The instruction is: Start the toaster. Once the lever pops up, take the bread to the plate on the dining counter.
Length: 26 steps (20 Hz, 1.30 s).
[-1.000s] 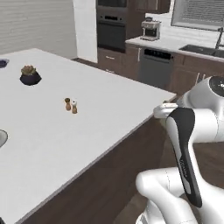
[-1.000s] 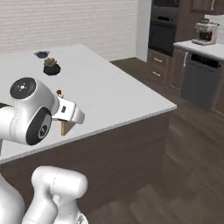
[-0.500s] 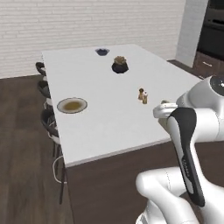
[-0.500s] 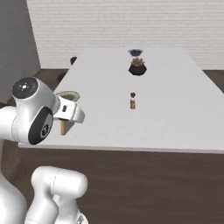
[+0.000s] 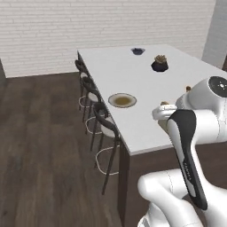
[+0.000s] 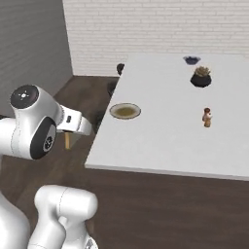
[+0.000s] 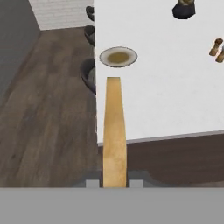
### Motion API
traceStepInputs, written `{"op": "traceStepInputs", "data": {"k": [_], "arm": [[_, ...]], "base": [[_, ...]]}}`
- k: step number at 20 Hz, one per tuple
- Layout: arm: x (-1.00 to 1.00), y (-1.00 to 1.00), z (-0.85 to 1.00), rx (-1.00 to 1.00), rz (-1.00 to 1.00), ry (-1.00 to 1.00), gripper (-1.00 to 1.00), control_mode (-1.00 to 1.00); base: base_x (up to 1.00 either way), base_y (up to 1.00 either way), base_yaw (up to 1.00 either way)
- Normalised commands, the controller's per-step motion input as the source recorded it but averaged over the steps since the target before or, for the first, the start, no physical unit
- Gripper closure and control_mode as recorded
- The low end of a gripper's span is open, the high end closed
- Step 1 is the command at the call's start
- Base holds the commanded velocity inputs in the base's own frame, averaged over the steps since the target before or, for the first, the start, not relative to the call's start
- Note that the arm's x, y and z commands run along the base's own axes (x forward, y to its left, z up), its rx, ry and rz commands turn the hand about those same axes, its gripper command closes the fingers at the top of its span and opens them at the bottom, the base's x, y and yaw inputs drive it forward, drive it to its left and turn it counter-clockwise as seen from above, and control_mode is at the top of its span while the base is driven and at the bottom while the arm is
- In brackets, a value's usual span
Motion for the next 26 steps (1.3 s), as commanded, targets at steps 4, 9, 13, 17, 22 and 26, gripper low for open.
{"op": "traceStepInputs", "data": {"k": [4, 9, 13, 17, 22, 26], "arm": [[0.00, 0.00, 0.00, 0.00, 0.00, 0.00, 1.00, 1.00], [0.00, 0.00, 0.00, 0.00, 0.00, 0.00, 1.00, 1.00], [0.00, 0.00, 0.00, 0.00, 0.00, 0.00, 1.00, 1.00], [0.00, 0.00, 0.00, 0.00, 0.00, 0.00, 1.00, 1.00], [0.00, 0.00, 0.00, 0.00, 0.00, 0.00, 1.00, 1.00], [0.00, 0.00, 0.00, 0.00, 0.00, 0.00, 1.00, 1.00]], "base": [[0.40, 1.00, 0.02], [0.75, 1.00, -0.01], [0.79, 0.97, -0.24], [0.73, 0.96, -0.42], [0.85, 0.45, -0.58], [0.81, 0.38, -0.61]]}}
